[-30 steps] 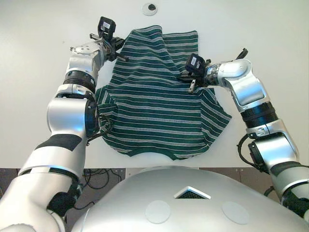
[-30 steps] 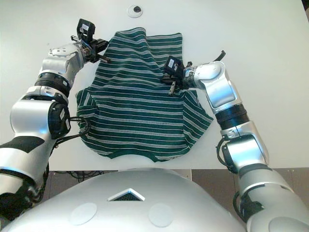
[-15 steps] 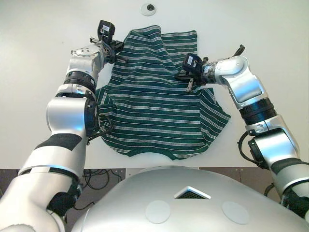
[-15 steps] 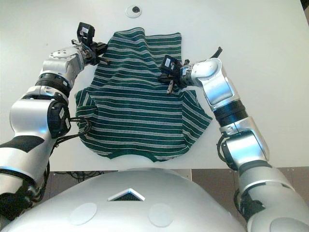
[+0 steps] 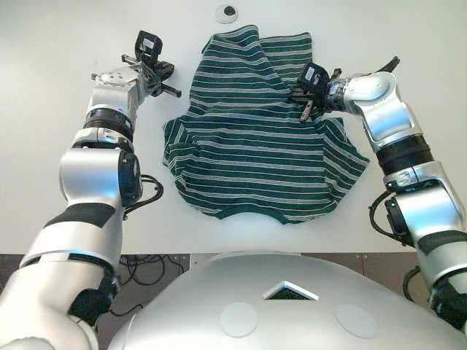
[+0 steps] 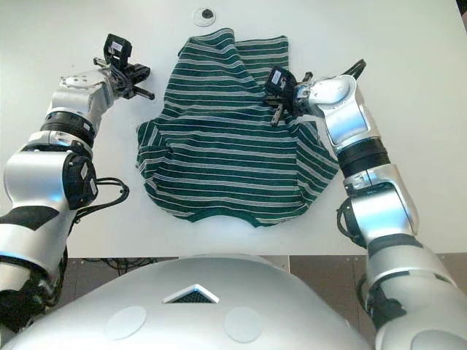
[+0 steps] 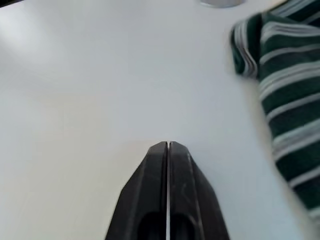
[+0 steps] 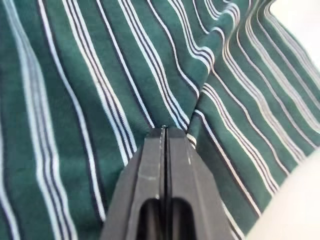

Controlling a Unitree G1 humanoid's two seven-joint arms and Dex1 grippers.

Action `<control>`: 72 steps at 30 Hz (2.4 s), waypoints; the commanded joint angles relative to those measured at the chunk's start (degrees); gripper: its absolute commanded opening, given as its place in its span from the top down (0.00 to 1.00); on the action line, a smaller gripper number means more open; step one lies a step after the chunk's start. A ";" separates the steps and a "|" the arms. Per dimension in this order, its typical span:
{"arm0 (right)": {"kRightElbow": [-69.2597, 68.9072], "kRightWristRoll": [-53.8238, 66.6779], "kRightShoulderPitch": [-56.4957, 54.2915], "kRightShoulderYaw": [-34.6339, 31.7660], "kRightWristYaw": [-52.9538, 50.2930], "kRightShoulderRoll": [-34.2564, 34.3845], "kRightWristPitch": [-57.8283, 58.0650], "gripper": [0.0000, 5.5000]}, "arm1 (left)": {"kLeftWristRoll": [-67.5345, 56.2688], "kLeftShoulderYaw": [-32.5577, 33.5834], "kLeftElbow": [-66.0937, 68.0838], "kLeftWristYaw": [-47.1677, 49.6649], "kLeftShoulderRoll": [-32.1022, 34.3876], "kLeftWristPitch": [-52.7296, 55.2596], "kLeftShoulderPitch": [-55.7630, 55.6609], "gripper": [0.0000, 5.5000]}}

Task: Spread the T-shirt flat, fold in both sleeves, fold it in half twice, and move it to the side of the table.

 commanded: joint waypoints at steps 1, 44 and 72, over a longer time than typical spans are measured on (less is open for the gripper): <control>4.90 -6.12 0.95 1.62 -4.92 -2.25 -4.72 1.00 | -1.21 0.33 -4.05 -2.27 0.24 0.32 4.81 0.99; -11.16 0.40 10.51 -1.08 -0.03 0.12 7.38 0.82 | -31.84 19.58 -21.64 1.43 -6.93 41.25 8.62 0.78; -11.71 -1.79 13.09 3.17 -0.34 -0.67 9.02 0.82 | -8.34 -17.73 -47.68 -0.40 -15.30 30.55 15.56 0.84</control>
